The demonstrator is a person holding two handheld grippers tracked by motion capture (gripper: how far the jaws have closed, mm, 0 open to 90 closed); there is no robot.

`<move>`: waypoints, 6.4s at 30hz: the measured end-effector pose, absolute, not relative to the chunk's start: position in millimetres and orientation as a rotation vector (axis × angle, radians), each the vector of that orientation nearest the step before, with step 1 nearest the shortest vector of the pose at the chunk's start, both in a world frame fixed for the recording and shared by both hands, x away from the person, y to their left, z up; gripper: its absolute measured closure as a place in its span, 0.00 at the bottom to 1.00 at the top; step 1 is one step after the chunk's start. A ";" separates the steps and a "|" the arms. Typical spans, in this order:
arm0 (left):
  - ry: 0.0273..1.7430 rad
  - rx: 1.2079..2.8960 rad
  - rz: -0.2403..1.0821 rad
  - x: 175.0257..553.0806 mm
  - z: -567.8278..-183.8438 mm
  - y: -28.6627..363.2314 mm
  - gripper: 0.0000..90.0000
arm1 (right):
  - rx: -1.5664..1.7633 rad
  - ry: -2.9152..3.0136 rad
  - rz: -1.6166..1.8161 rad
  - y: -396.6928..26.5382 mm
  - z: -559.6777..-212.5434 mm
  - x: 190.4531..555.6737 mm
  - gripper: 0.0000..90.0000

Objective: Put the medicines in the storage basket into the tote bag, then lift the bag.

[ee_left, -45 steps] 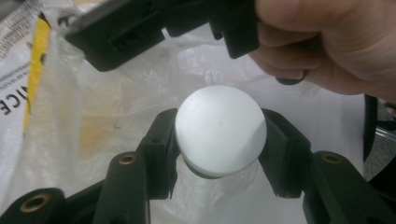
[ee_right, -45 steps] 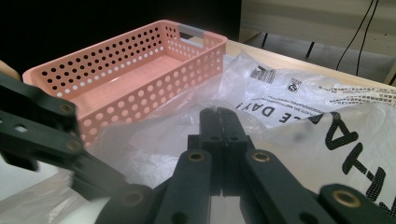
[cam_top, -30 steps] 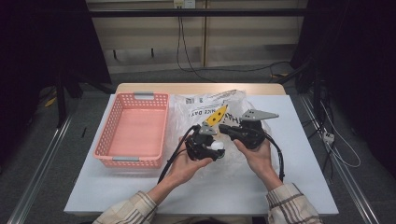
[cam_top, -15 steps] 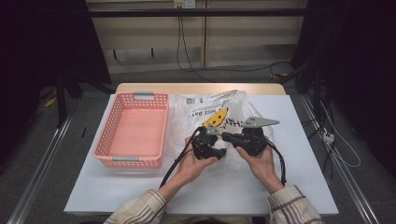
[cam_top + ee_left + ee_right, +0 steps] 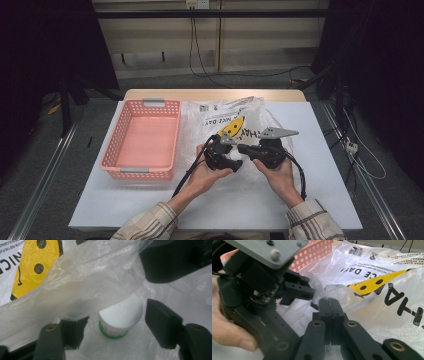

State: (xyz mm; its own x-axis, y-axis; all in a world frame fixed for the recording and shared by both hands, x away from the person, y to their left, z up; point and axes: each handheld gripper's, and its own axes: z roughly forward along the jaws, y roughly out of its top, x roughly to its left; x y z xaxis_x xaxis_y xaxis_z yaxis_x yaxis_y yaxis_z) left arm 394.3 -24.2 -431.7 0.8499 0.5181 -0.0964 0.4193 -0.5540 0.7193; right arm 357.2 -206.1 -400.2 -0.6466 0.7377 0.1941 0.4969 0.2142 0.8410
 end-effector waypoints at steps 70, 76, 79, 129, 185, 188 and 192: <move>0.643 2.080 0.265 289.7 -400.6 132.2 0.12 | 1.294 2.014 1.184 -276.0 -398.6 283.1 0.26; 0.657 2.088 0.209 285.6 -409.0 138.6 0.12 | 1.334 1.966 1.153 -292.6 -400.9 276.1 0.26; 0.663 2.092 0.191 279.7 -411.1 139.7 0.09 | 1.356 1.954 1.140 -299.9 -401.8 273.4 0.25; 0.576 2.158 0.113 294.8 -423.0 133.8 1.00 | 1.467 2.051 1.080 -329.1 -435.6 262.1 1.00; 0.597 1.707 0.378 386.7 -260.7 145.3 1.00 | 1.126 1.803 1.464 -291.5 -263.1 361.2 1.00; 0.599 1.689 0.394 390.7 -251.0 145.3 1.00 | 1.098 1.782 1.470 -288.2 -245.1 364.7 1.00; 0.604 1.674 0.408 395.2 -240.6 145.9 1.00 | 1.088 1.741 1.515 -285.5 -229.0 369.9 1.00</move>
